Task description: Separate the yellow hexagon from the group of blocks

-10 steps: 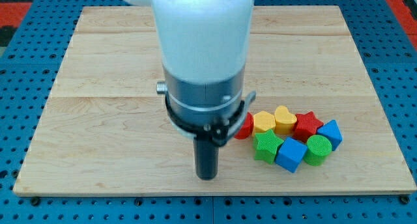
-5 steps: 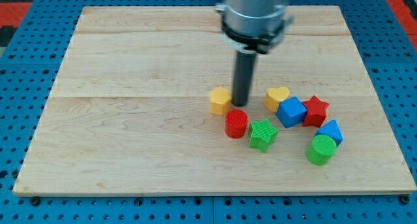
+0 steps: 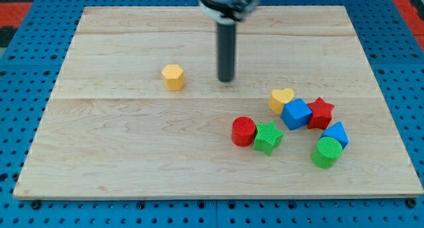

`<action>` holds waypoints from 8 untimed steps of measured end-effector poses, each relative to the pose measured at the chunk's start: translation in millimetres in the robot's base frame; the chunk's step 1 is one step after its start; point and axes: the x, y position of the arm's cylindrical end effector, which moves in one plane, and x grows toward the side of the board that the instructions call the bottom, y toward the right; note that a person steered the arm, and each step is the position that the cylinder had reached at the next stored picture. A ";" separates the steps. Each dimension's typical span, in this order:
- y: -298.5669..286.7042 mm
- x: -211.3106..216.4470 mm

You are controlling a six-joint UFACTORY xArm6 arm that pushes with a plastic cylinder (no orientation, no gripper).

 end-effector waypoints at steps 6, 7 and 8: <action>-37.1 -41.9; -73.1 -140.6; -43.2 -119.3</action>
